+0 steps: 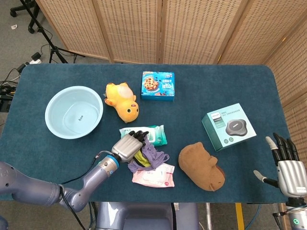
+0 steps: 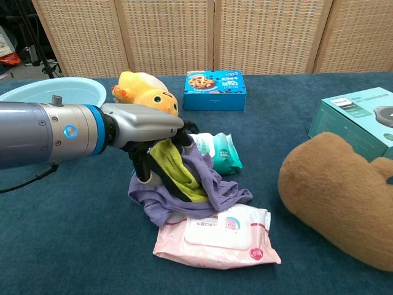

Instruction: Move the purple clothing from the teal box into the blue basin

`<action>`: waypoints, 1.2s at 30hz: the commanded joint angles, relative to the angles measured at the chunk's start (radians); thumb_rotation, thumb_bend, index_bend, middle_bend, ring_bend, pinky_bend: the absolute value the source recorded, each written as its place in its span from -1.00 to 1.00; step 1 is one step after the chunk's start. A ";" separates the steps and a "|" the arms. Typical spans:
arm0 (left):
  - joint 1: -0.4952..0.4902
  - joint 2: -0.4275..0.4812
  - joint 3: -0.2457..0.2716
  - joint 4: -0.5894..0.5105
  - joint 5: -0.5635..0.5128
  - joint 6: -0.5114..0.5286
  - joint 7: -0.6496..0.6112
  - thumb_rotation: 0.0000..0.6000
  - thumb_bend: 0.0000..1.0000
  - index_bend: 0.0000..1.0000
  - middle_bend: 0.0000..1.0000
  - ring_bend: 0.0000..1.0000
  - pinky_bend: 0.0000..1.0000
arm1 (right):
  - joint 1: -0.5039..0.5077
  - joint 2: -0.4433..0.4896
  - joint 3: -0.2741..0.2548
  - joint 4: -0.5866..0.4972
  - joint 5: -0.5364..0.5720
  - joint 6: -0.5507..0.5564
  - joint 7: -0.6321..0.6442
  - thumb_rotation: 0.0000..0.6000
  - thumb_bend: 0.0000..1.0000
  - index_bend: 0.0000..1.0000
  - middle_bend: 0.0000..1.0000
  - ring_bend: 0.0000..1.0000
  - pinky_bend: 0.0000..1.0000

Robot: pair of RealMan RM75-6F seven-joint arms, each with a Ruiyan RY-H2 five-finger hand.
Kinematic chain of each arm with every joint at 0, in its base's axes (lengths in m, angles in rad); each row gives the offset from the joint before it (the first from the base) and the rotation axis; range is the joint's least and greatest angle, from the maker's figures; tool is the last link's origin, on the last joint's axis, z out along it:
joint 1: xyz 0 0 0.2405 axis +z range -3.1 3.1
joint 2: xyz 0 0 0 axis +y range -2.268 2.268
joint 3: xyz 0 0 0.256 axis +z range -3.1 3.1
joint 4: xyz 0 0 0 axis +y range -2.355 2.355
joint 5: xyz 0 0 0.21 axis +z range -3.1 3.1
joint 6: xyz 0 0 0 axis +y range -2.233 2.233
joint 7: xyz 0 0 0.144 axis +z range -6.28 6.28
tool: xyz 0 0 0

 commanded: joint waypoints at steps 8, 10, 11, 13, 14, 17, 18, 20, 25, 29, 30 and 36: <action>0.052 -0.061 -0.001 0.056 0.027 0.060 0.006 1.00 0.08 0.54 -0.20 -0.13 -0.09 | -0.009 0.004 0.010 -0.002 -0.004 0.001 0.007 1.00 -0.69 -1.00 -1.00 -1.00 -1.00; 0.062 -0.068 -0.005 0.070 0.041 0.072 0.008 1.00 0.12 0.58 -0.15 -0.08 -0.06 | -0.010 0.004 0.012 -0.001 -0.005 0.000 0.007 1.00 -0.69 -1.00 -1.00 -1.00 -1.00; 0.068 -0.072 -0.007 0.078 0.052 0.083 0.009 1.00 0.14 0.60 -0.13 -0.06 -0.04 | -0.011 0.004 0.013 -0.001 -0.006 -0.001 0.006 1.00 -0.69 -1.00 -1.00 -1.00 -1.00; 0.079 -0.078 -0.013 0.085 0.068 0.096 0.007 1.00 0.17 0.62 -0.11 -0.03 -0.02 | -0.012 0.004 0.014 -0.002 -0.007 -0.004 0.006 1.00 -0.69 -1.00 -1.00 -1.00 -1.00; 0.085 -0.078 -0.021 0.087 0.082 0.107 0.002 1.00 0.18 0.63 -0.09 -0.01 0.00 | -0.012 0.004 0.015 -0.002 -0.007 -0.005 0.004 1.00 -0.69 -1.00 -1.00 -1.00 -1.00; 0.101 -0.075 -0.041 0.086 0.120 0.122 -0.020 1.00 0.22 0.66 -0.07 0.01 0.02 | -0.014 0.003 0.017 -0.003 -0.008 -0.007 0.002 1.00 -0.69 -1.00 -1.00 -1.00 -1.00; 0.103 -0.072 -0.045 0.085 0.126 0.124 -0.021 1.00 0.22 0.66 -0.06 0.02 0.02 | -0.014 0.003 0.018 -0.004 -0.008 -0.008 0.002 1.00 -0.69 -1.00 -1.00 -1.00 -1.00; 0.109 -0.061 -0.061 0.077 0.145 0.130 -0.027 1.00 0.23 0.68 -0.04 0.03 0.03 | -0.015 0.003 0.019 -0.004 -0.010 -0.009 0.001 1.00 -0.69 -1.00 -1.00 -1.00 -1.00; 0.120 -0.025 -0.099 0.052 0.161 0.136 -0.039 1.00 0.23 0.68 -0.04 0.04 0.03 | -0.018 0.003 0.022 -0.005 -0.012 -0.011 0.000 1.00 -0.69 -1.00 -1.00 -1.00 -1.00; 0.124 0.020 -0.124 0.036 0.173 0.136 -0.039 1.00 0.24 0.68 -0.02 0.06 0.05 | -0.020 0.004 0.025 -0.004 -0.011 -0.012 0.002 1.00 -0.69 -1.00 -1.00 -1.00 -1.00; 0.124 0.037 -0.132 0.031 0.175 0.137 -0.038 1.00 0.24 0.68 -0.02 0.06 0.05 | -0.020 0.004 0.025 -0.003 -0.011 -0.013 0.003 1.00 -0.69 -1.00 -1.00 -1.00 -1.00; 0.135 0.152 -0.186 0.008 0.175 0.145 -0.052 1.00 0.24 0.68 -0.02 0.06 0.05 | -0.019 0.003 0.026 -0.003 -0.012 -0.022 -0.001 1.00 -0.69 -1.00 -1.00 -1.00 -1.00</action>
